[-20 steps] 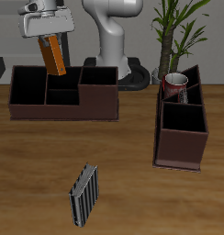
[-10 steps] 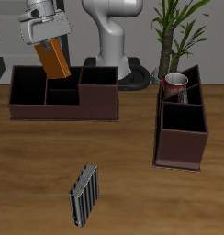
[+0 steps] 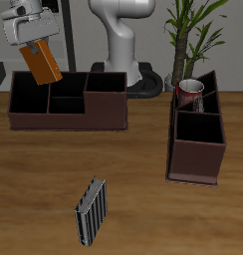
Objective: Place the red mug into the left desk caddy's left compartment and place the red book into the left desk caddy's back compartment and place the orange book into the back desk caddy's front compartment
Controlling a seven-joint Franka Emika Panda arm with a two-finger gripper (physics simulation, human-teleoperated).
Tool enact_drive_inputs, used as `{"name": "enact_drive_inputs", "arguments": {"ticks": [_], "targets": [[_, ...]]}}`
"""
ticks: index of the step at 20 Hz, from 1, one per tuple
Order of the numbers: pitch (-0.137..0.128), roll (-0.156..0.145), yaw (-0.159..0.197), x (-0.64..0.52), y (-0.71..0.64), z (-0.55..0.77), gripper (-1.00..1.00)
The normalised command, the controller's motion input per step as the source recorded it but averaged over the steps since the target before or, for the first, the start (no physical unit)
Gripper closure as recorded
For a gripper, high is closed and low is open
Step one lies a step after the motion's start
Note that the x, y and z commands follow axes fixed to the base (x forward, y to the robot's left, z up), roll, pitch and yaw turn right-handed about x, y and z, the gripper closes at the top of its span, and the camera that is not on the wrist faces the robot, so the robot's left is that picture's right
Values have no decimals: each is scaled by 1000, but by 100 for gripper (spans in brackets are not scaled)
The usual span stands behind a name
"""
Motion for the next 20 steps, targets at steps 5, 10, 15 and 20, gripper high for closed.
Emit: {"name": "enact_drive_inputs", "arguments": {"ticks": [5, 10, 15, 20], "targets": [[-33, -68, 144, 156, 0, 37, 100], [13, -1, 92, 91, 76, 50, 100], [115, -33, 2, 90, 58, -118, 100], [102, -71, 68, 83, 65, -77, 100]]}}
